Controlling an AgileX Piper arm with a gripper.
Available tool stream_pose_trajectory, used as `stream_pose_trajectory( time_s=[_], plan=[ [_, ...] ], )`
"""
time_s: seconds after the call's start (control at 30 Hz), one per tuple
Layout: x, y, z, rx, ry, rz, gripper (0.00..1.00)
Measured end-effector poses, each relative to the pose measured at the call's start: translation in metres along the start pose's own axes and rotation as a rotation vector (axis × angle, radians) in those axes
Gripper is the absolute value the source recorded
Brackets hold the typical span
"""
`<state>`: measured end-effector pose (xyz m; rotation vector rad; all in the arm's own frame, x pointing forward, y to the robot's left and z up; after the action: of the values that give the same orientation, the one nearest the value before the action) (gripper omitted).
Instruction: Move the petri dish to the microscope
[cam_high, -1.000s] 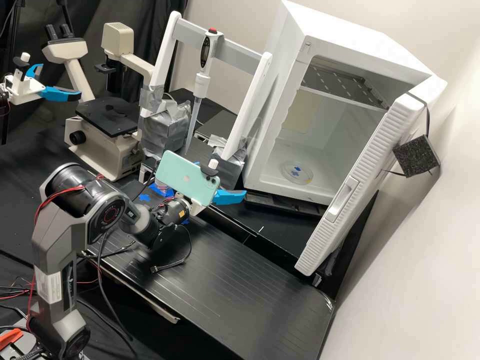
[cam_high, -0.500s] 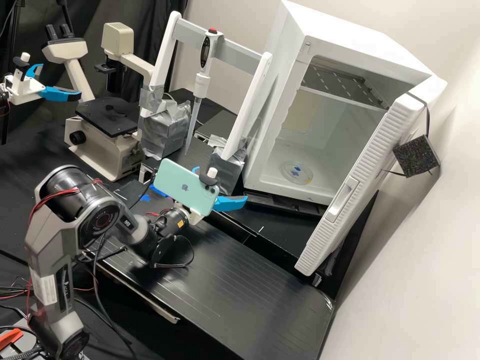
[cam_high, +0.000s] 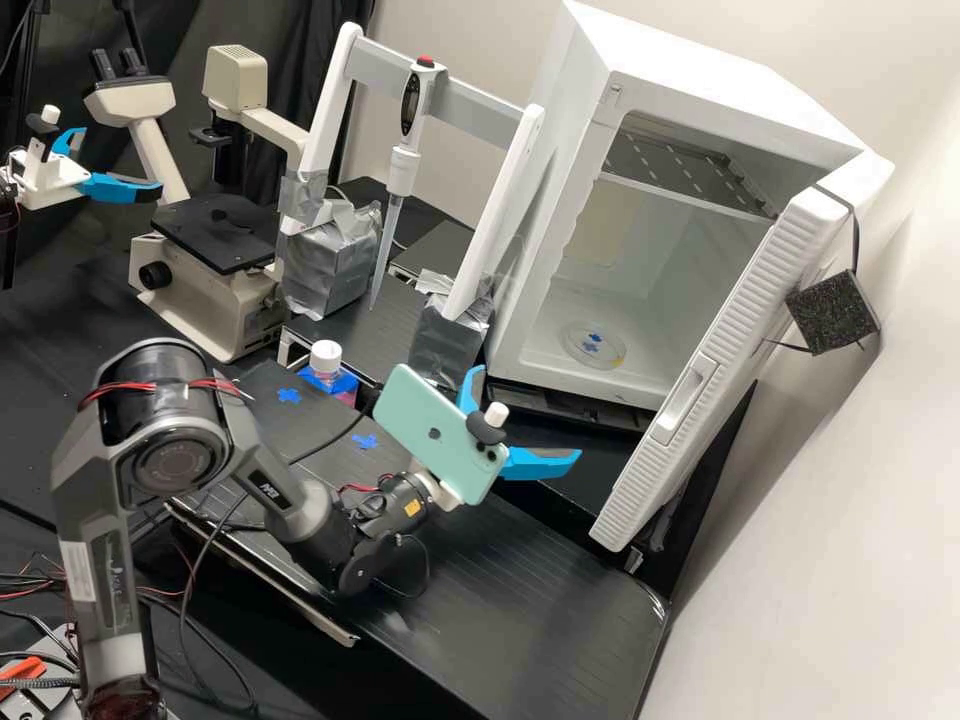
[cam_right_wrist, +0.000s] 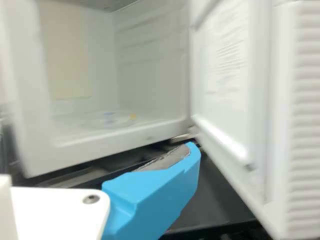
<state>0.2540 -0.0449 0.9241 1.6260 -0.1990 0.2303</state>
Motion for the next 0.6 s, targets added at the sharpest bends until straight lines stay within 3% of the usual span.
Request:
stream_pose_trajectory(
  time_s=[0.2,0.6],
  plan=[
    [0.031,0.015,0.008,-0.017,0.037,0.022,1.00],
    [0.096,0.035,0.001,-0.012,0.101,-0.011,1.00]
  ],
)
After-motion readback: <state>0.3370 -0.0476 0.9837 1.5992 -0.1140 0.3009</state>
